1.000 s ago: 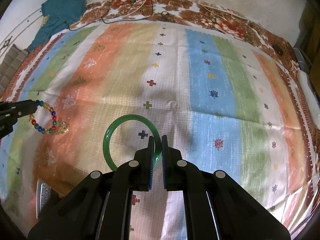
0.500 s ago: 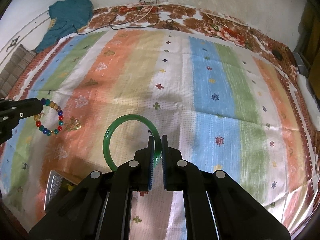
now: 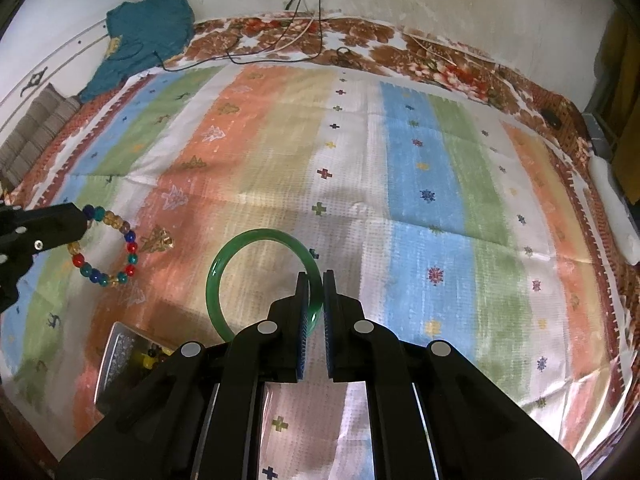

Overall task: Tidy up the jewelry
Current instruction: 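Lift both pieces and carry them over the silver tin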

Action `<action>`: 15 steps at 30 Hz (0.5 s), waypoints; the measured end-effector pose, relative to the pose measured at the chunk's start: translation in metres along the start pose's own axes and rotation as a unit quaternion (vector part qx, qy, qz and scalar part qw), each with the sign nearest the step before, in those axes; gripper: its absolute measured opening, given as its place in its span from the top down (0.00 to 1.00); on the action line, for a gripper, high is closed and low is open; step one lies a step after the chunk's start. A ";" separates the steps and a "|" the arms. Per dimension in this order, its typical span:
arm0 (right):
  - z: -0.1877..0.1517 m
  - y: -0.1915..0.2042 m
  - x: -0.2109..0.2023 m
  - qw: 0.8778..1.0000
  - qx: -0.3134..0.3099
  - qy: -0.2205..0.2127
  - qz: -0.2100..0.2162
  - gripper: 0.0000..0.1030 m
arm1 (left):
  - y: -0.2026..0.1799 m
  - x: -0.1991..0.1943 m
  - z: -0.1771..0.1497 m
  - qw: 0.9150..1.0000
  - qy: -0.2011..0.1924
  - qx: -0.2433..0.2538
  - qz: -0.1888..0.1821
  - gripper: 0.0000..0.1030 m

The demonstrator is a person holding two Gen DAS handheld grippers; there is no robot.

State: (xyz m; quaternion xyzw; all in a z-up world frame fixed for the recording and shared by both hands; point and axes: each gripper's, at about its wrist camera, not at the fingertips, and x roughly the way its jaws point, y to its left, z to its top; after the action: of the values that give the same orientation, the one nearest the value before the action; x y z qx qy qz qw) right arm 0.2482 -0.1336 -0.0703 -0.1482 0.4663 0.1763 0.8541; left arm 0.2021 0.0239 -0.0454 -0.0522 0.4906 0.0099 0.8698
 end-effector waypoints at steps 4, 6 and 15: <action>-0.003 0.004 -0.009 1.000 -0.003 -0.009 0.004 0.92 | -0.004 -0.005 -0.005 1.000 -0.004 0.006 -0.001 0.91; -0.005 0.006 -0.015 1.000 -0.005 -0.014 0.006 0.92 | -0.006 -0.008 -0.008 1.000 -0.005 0.009 -0.001 0.91; -0.020 0.010 -0.027 1.000 -0.008 -0.017 0.008 0.92 | -0.010 -0.020 -0.021 1.000 -0.015 0.013 -0.004 0.91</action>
State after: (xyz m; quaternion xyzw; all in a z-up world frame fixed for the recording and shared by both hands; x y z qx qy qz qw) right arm 0.2156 -0.1374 -0.0584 -0.1482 0.4510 0.1900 0.8594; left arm 0.1743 0.0125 -0.0384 -0.0427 0.4775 0.0012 0.8776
